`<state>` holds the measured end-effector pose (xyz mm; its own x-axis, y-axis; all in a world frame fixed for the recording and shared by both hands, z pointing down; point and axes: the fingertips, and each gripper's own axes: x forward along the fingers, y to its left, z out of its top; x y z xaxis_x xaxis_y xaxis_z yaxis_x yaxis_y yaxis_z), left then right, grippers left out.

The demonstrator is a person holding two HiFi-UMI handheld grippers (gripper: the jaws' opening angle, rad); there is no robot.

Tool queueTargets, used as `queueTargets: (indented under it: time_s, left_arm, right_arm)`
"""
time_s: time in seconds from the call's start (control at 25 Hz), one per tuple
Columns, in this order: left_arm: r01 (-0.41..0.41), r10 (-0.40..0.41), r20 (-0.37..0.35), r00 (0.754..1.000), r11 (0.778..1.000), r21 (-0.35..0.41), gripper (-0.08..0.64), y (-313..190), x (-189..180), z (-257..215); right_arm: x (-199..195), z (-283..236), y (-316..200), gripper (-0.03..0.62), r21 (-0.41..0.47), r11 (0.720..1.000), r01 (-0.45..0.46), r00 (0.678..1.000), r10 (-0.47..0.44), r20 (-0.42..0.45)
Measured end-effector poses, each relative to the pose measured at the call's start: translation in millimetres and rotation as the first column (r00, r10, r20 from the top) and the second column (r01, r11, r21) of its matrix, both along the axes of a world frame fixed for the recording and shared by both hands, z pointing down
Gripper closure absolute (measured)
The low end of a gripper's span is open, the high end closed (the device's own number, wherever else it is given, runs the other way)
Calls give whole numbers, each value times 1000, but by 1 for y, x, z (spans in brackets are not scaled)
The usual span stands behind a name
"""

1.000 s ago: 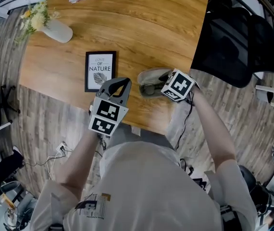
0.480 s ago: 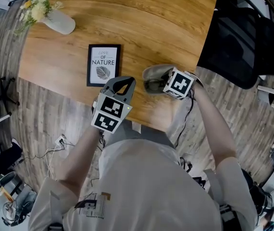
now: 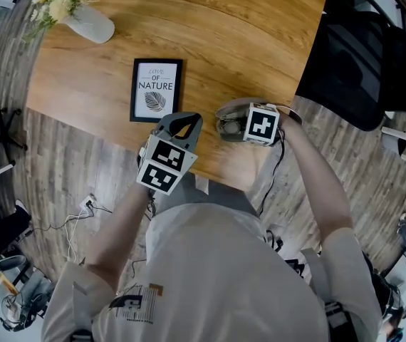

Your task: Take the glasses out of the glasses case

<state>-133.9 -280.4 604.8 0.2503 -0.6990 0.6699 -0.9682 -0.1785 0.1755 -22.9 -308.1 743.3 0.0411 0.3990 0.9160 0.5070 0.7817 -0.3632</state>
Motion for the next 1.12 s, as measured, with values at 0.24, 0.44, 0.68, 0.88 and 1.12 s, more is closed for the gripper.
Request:
queueTargets:
  time_s: [0.24, 0.44, 0.68, 0.88, 1.12]
  left_arm:
    - [-9, 9, 6, 1000, 1000, 4, 545, 5, 3, 1]
    - [-19, 19, 22, 1000, 1000, 23, 545, 6, 0, -12]
    - [-25, 18, 68, 997, 995, 95, 545, -3, -7, -51]
    - [-43, 13, 145, 989, 977, 209, 545, -16, -29, -109]
    - [-76, -16, 254, 967, 935, 346, 545, -21, -47, -194]
  right_arm:
    - [8, -8, -5, 524, -16, 983, -184, 982, 183, -38]
    - [-12, -55, -19, 525, -56, 936, -348, 931, 352, 99]
    - [-26, -140, -31, 526, -103, 880, -464, 834, 473, 283]
    - [-35, -219, -46, 526, -108, 829, -549, 705, 529, 472]
    - [-36, -325, -44, 526, -151, 780, -607, 516, 532, 671]
